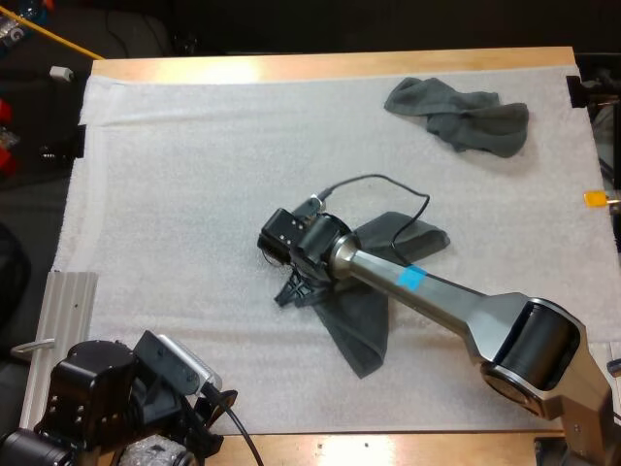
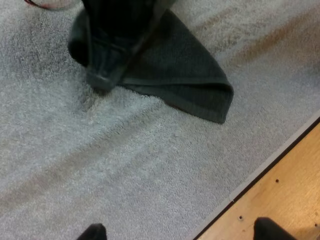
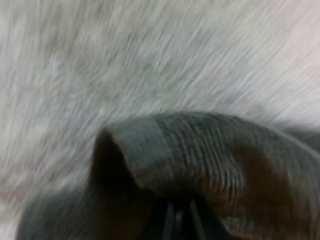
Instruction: Pick towel from pile, fold and stack
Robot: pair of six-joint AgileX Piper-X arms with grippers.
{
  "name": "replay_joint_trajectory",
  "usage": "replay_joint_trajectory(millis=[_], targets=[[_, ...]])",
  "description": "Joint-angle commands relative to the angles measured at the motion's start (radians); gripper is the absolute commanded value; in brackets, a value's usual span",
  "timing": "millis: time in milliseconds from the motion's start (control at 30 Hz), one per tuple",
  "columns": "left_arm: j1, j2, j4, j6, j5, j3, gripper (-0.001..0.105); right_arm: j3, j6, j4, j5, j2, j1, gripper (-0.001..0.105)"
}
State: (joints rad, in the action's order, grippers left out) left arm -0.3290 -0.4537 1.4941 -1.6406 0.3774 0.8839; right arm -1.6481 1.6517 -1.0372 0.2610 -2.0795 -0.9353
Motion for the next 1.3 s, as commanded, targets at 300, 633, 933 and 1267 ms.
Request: replay_joint_trajectory(millis=[300, 633, 933, 1267], targets=[[-0.005, -0.001, 0.008, -0.009, 0.001, 0.003, 0.058, -0.135, 0.054, 0.16, 0.109, 0.005, 0.051, 0.0], [-0.005, -0.001, 0.005, -0.009, 0.001, 0.003, 0.058, -0.156, 0.054, 0.163, 0.04, 0.005, 0.072, 0.079], [-0.005, -0.001, 0.005, -0.009, 0.001, 0.003, 0.058, -0.156, 0.051, 0.001, -0.09, 0.008, 0.072, 0.058], [-0.005, -0.001, 0.005, -0.009, 0.001, 0.003, 0.058, -0.078, -0.057, 0.016, -0.238, 0.002, 0.008, 0.05]])
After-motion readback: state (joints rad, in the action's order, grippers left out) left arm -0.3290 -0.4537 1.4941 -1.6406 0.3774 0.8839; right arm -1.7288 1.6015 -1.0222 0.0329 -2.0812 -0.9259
